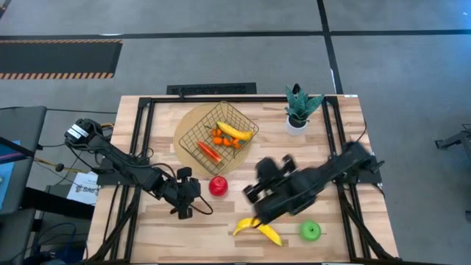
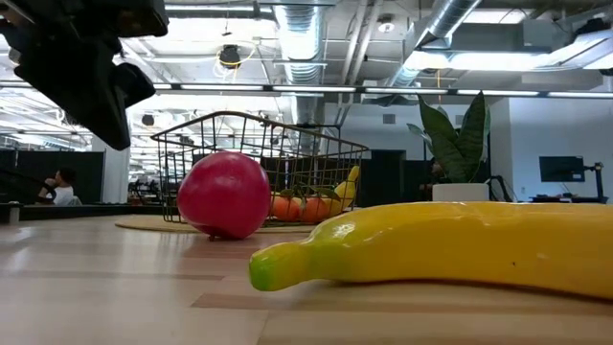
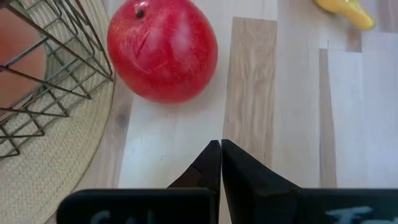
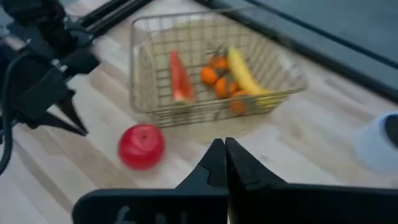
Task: Build produce basket
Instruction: Put the red apple into the wire basket
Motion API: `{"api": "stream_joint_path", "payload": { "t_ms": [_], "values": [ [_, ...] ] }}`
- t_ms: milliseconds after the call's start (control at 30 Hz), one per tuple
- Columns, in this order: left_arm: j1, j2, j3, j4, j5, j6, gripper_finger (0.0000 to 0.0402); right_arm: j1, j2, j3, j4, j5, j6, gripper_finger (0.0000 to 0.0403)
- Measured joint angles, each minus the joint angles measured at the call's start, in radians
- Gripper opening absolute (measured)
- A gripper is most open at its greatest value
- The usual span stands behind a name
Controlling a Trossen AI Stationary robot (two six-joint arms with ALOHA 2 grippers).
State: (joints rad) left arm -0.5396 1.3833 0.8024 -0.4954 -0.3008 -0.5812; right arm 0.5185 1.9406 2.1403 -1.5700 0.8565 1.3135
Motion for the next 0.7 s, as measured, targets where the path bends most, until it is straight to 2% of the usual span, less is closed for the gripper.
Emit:
{"api": "stream_joint_path", "payload": {
  "t_ms": [67,167,267,367,500,600,700],
  "values": [
    [0.0,-0.008,0.0,0.0,0.0,-0.003,0.0,0.016,-0.107,-0.121,-0.001,0.024,0.044,0.0001],
    [0.0,-0.012,0.0,0.012,-0.009,-0.006,0.0,0.06,-0.268,-0.361,0.023,0.075,0.224,0.0001],
    [0.0,-0.016,0.001,0.028,-0.016,-0.005,0.0,0.126,-0.409,-0.657,0.236,0.161,0.389,0.0001],
    [0.008,-0.015,0.0,0.024,-0.022,-0.005,0.0,0.173,-0.507,-0.958,0.682,0.278,0.399,0.0001],
    [0.034,-0.015,0.0,0.024,-0.025,0.01,0.0,0.151,-0.519,-1.254,1.416,0.277,0.181,0.0],
    [0.064,-0.015,0.0,0.024,-0.025,0.02,0.0,0.087,-0.442,-1.36,1.897,0.189,-0.073,0.0],
    [0.095,-0.007,-0.002,0.027,-0.027,0.035,0.0,0.007,-0.366,-1.375,2.152,0.101,-0.232,0.0]
  ]
}}
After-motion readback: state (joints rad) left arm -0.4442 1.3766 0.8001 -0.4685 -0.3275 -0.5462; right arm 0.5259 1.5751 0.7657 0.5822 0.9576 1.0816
